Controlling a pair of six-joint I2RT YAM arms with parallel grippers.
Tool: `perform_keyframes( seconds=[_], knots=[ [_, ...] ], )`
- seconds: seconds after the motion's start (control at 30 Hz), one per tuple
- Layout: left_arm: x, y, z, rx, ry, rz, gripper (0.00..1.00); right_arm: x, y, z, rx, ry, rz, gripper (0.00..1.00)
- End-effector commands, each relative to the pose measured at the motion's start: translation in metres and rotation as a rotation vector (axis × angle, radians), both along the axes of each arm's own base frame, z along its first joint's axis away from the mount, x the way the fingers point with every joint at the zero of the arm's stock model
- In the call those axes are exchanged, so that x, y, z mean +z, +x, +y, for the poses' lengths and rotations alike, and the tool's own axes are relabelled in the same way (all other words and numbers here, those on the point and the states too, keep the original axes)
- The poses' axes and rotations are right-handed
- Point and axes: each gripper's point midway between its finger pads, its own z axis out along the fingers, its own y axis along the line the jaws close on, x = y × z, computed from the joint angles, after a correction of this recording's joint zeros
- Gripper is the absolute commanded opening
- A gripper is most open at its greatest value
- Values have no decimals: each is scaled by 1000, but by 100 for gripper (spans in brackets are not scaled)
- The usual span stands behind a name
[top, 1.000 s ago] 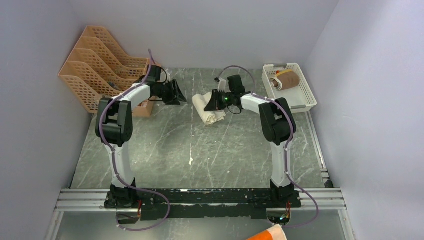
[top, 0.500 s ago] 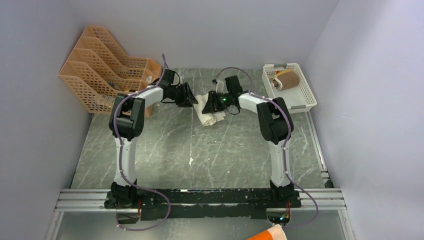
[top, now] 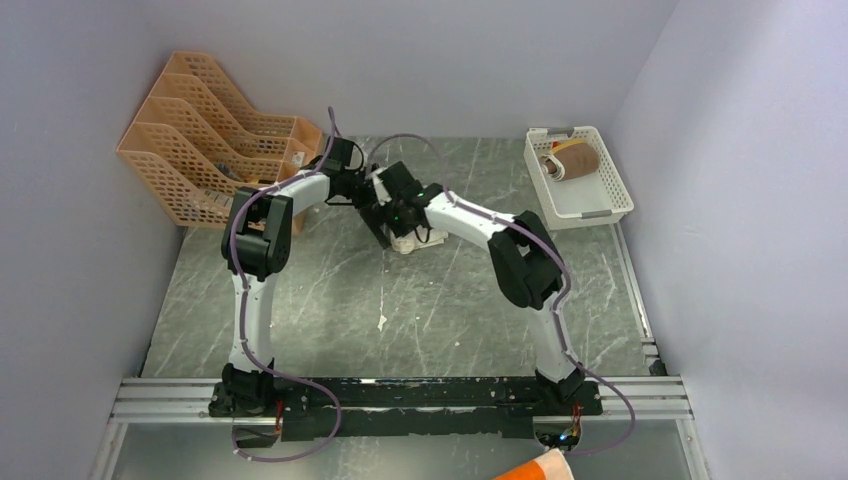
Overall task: Roll the towels
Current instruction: Roll the towel at the center of the board.
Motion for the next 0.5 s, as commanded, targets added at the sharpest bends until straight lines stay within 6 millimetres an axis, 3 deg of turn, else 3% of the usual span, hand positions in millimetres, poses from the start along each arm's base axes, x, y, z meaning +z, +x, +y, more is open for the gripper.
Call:
perform_keyframes(
  seconds=[0.0, 0.13, 0.47],
  knots=[
    [-7, 3, -4, -13, 20, -3, 57, 12, 11, -21, -74, -281, -212, 100],
    [-8, 2, -3, -18, 26, 2, 57, 6, 14, -30, -137, -406, -296, 100],
    [-10, 1, -2, -20, 34, 18, 57, -1, 27, -29, -229, -386, -307, 100]
  ],
)
